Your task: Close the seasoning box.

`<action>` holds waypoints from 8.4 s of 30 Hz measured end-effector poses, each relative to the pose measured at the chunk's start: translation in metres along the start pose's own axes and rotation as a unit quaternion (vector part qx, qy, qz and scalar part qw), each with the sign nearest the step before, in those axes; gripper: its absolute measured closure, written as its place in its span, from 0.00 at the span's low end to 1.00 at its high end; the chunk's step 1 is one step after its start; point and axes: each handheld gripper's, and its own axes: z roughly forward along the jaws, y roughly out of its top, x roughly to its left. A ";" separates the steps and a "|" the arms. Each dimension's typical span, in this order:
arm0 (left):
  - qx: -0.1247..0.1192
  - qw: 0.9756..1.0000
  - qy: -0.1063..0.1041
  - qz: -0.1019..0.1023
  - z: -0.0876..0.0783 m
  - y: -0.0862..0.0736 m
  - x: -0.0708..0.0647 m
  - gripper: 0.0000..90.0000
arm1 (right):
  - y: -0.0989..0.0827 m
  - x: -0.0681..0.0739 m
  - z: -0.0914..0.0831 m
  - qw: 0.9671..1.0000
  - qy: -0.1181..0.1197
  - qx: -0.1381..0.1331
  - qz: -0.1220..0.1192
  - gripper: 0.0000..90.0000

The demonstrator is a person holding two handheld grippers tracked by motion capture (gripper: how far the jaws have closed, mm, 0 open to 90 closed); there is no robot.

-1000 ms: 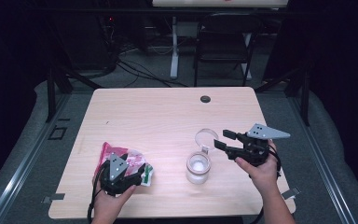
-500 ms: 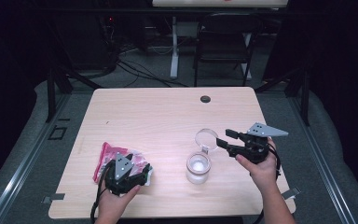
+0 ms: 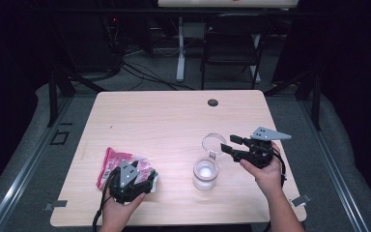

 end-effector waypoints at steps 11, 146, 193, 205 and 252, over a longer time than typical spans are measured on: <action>0.000 1.000 0.000 -0.002 0.000 -0.001 0.000 0.36 | 0.000 0.003 0.003 1.000 0.005 0.007 -0.010 0.66; 0.004 1.000 -0.018 0.015 0.008 0.003 -0.003 0.40 | -0.025 0.072 0.008 0.974 -0.046 0.058 -0.216 0.58; 0.004 1.000 -0.017 0.015 0.008 0.002 -0.003 0.40 | -0.037 0.081 0.013 0.964 -0.048 0.069 -0.253 0.49; 0.002 1.000 -0.016 0.013 0.008 0.002 -0.002 0.40 | -0.039 0.085 0.015 0.963 -0.027 0.075 -0.259 0.45; -0.002 1.000 -0.005 0.005 0.003 0.001 0.008 0.40 | -0.038 0.081 0.008 0.972 -0.019 0.059 -0.227 0.45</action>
